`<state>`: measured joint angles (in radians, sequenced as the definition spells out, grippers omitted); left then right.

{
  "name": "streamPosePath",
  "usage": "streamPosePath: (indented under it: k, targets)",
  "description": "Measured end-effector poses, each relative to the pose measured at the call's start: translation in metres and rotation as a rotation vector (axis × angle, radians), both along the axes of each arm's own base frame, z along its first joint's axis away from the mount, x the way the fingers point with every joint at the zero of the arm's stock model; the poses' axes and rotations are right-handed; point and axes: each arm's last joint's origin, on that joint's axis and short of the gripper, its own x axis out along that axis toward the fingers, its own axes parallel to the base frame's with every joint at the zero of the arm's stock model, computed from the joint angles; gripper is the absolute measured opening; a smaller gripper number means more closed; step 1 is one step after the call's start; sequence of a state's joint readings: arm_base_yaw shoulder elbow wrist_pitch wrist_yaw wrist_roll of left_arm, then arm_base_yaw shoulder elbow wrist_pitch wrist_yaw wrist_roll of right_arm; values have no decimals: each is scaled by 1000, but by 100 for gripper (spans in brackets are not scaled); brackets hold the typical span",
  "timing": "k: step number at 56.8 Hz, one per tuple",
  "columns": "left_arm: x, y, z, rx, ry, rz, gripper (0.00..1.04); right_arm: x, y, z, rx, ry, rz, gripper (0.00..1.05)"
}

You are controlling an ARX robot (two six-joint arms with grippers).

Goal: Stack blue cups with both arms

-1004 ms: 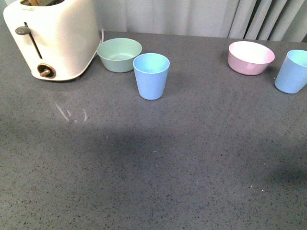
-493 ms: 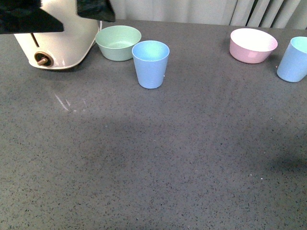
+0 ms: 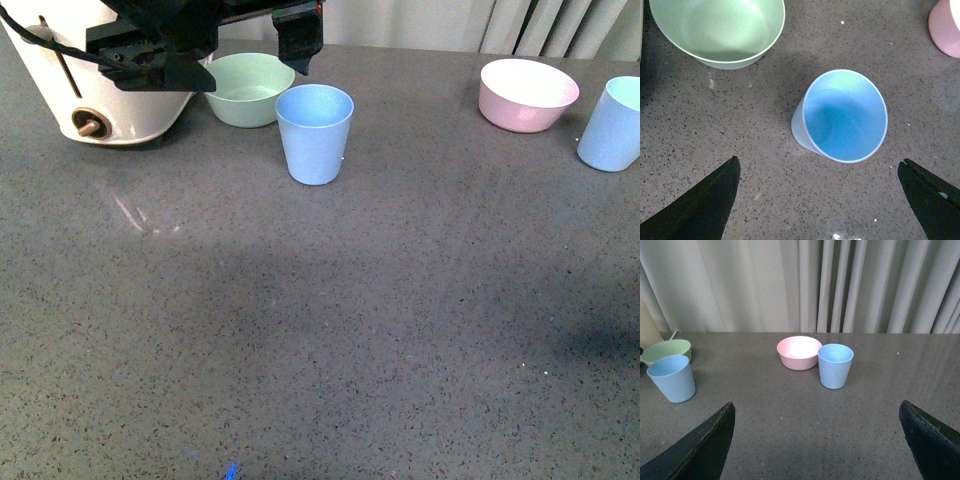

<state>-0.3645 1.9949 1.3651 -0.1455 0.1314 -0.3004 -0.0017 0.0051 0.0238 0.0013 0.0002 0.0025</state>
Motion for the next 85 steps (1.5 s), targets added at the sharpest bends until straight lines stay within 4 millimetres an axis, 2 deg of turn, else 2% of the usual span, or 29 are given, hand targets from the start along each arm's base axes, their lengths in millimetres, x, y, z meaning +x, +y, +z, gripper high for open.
streamPosePath:
  k: [15, 39, 46, 55, 62, 67, 70, 75, 82, 85]
  targets:
    - [22, -7, -20, 42, 43, 24, 96, 0, 0, 0, 0, 0, 0, 96]
    - [50, -24, -41, 90, 64, 55, 96, 0, 0, 0, 0, 0, 0, 96]
    - [51, -28, -43, 112, 69, 56, 79, 0, 0, 0, 0, 0, 0, 96]
    - [46, -39, -43, 126, 72, 33, 45, 0, 0, 0, 0, 0, 0, 96]
    - [43, -43, -44, 122, 80, 17, 29, 0, 0, 0, 0, 0, 0, 96]
    - [38, -45, -45, 127, 101, 5, 17, 0, 0, 0, 0, 0, 0, 96]
    - [30, -48, -47, 139, 129, -7, 4, 0, 0, 0, 0, 0, 0, 96]
    - [19, -53, -47, 146, 147, -23, 2, 0, 0, 0, 0, 0, 0, 96]
    - [-9, -72, -36, 144, 146, -80, 2, 0, 0, 0, 0, 0, 0, 96]
    - [-15, -78, -33, 142, 141, -93, 2, 0, 0, 0, 0, 0, 0, 96]
